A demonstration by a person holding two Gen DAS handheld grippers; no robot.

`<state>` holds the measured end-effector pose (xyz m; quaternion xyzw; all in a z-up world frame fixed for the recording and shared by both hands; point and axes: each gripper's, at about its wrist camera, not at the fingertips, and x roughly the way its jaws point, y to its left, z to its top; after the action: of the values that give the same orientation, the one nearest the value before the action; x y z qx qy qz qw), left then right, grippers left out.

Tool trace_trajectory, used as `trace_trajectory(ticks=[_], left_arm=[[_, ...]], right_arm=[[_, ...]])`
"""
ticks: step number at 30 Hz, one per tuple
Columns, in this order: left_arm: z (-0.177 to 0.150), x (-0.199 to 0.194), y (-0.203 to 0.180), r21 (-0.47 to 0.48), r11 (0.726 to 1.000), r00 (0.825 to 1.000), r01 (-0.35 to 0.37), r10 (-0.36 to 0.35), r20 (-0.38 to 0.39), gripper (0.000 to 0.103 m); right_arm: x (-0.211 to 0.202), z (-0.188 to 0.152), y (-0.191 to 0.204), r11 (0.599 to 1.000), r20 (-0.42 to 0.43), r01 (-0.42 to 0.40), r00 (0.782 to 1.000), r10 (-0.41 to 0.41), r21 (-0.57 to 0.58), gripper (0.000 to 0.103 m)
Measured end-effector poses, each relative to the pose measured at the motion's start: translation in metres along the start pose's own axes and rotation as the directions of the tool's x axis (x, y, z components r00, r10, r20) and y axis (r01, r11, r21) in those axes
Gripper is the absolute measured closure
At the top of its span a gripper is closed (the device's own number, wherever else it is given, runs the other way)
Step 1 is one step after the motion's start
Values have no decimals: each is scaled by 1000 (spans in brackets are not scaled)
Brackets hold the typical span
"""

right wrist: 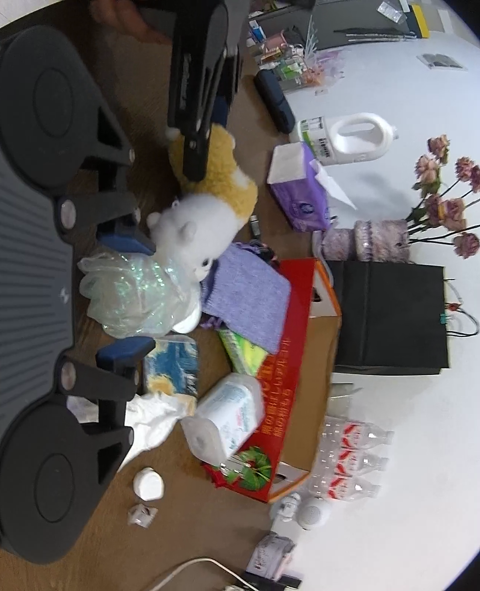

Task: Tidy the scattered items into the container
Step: 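Grasp the plush toy with the left gripper while the right grasps the plastic bag, then carry plush toy and plastic bag into the cardboard box and release both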

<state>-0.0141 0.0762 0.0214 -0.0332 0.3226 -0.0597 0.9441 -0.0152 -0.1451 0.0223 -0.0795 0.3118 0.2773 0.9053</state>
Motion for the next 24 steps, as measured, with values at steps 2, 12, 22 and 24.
trace_trajectory(ticks=[2,12,22,24], left_arm=[[-8,-12,-7,-16,999,999,-33,33,0,53],[-4,-18,-9,47,998,999,36,-35,-28,19],[-15,-28,-14,-33,999,1000,-11,11,12,59],[-8,-46,-13,-79,997,996,2,5,87,59]], right_arm=[[-1,0,1,1000,1,-10,1000,10,-4,66],[-21,2,0,998,-2,-64,998,64,-17,58],[-9,7,5,998,-11,-52,999,52,-22,79],[-26,16,0,999,41,-49,998,50,-18,79]])
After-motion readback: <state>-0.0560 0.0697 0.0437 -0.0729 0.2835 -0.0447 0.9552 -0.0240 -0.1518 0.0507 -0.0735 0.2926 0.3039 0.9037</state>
